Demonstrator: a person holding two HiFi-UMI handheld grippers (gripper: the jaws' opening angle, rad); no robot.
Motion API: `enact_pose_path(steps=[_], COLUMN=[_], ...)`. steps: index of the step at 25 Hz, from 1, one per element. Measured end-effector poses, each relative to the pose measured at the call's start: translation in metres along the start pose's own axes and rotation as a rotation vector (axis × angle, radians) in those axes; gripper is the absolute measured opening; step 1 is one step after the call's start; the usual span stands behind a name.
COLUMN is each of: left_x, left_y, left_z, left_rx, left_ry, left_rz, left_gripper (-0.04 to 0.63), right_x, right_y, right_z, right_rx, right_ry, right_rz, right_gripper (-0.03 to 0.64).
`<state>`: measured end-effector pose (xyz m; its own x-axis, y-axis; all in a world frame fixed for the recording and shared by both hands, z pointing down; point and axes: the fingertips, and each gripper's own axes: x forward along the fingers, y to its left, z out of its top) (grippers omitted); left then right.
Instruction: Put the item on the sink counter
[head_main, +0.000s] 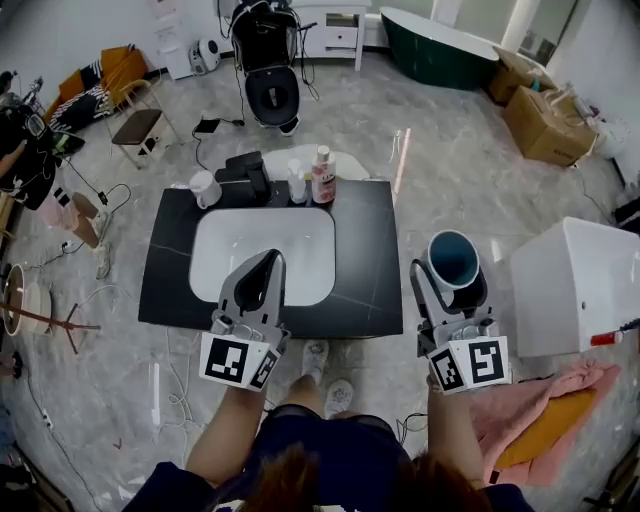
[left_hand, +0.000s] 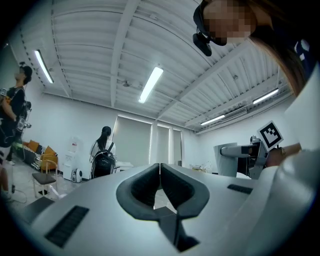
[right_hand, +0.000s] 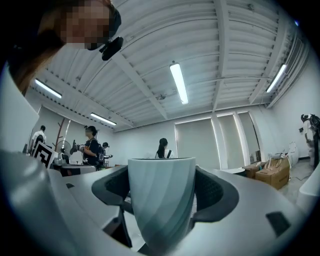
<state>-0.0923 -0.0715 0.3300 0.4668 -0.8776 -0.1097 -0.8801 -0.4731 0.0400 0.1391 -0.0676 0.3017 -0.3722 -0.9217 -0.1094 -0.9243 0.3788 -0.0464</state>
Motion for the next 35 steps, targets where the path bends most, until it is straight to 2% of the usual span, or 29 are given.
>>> enact_pose_path(steps=[7,14,19,29,35], left_x=[0.090,0.160,0.190,0.232,0.249], left_y=[0.036,0.079,0.091,0.099,0.102], left_z=[-0.014,-0.018,-0.035,-0.063,-0.092], left_rx=[-0.007,-0.011,-0.031,-0.066,-0.084], left_ry=[-0.027,-0.021,0.003,0.048,0.082], left_rz=[-0.089,-0.162,-0.154,-0.105,-0.097], left_gripper=[0.025,0.024,0.023,0.023,0.025], right_x=[0.077,0.148,0.179,0.229,0.263], right_y=[-0.033,-0.054,-0.068,-0.095,-0.102], right_z=[-0.010,-0.016,-0.036,-0.071,-0.117], right_rx=[-0.023,-0.001,0.019,0.023,0.010], right_ry=[-0.028,-0.039,0.000,0.043,0.044], right_rz=[-0.058,-0.126,-0.115,-0.037,0.029], right_gripper=[0.394,0.394,0.394,0.394,0.396])
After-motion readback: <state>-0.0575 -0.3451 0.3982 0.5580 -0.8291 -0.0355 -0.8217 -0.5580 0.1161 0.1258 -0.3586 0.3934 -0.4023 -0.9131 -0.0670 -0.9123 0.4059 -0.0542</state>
